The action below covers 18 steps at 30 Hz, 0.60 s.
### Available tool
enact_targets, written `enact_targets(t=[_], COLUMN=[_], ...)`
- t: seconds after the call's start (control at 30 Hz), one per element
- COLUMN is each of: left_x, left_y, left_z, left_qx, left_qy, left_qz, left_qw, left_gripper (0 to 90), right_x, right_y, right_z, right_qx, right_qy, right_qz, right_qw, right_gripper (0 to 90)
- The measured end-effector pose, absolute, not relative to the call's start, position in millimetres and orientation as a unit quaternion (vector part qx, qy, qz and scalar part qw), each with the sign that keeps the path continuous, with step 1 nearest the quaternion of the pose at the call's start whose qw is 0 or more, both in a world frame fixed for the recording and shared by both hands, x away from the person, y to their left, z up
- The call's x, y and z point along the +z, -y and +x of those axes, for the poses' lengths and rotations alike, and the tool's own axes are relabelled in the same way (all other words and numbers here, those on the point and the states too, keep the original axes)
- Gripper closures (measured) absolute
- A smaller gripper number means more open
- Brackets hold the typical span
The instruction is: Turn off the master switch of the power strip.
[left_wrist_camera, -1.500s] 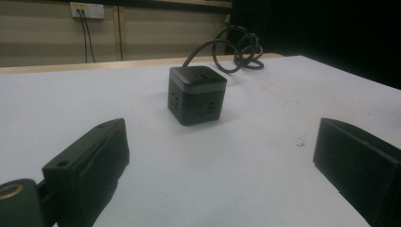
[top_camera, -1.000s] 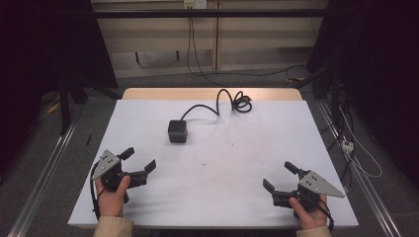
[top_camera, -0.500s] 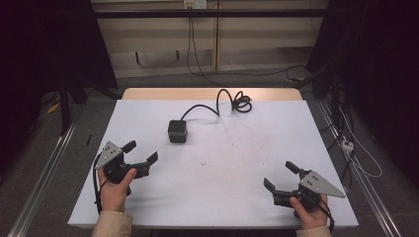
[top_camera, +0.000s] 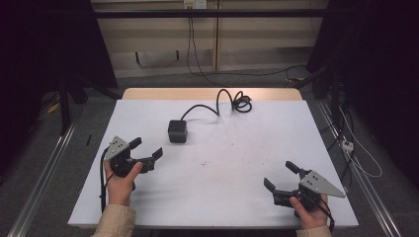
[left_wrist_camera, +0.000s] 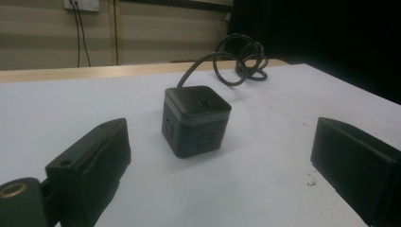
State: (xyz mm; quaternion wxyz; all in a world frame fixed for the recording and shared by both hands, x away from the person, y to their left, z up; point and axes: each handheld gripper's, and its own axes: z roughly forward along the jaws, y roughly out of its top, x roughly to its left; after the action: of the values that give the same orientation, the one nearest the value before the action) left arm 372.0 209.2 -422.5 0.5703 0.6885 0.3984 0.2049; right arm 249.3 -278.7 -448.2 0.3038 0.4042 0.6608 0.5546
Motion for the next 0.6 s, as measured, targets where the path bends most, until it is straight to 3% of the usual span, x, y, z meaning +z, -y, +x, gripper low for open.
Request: enact_targets(t=[0.6], left_x=[-414.9], left_y=[-192.7], left_z=[392.7], left_qx=[0.194], left_qy=[-0.398], left_qz=[0.69], left_qw=[0.572], left_gripper=[5.7], right_x=[-448.3], right_y=[278.3], right_z=[249.0], right_qx=[0.555], right_qy=[-0.661], right_qz=[0.405], right_qw=[0.303], right_gripper=[4.0])
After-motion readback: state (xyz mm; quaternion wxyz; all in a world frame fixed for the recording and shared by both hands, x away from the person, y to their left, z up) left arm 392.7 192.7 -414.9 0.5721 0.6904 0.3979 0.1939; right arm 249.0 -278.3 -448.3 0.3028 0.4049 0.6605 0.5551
